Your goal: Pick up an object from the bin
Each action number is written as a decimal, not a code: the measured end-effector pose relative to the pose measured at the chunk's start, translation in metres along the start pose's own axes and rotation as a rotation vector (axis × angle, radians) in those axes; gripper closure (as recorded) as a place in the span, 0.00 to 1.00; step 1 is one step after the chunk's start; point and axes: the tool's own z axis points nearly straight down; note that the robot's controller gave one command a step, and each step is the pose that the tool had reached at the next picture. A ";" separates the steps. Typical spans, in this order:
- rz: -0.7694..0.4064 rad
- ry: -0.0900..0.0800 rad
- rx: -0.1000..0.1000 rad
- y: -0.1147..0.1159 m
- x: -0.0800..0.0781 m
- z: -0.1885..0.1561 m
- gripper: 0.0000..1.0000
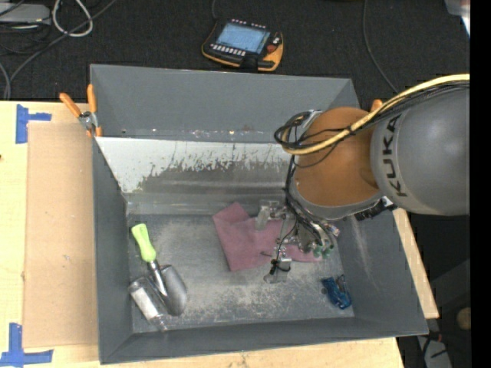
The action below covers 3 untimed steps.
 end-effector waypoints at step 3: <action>0.083 -0.011 -0.004 -0.071 -0.038 0.083 0.00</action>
Offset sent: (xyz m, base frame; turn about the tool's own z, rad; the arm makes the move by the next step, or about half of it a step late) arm 0.0465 -0.0687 -0.0833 -0.0578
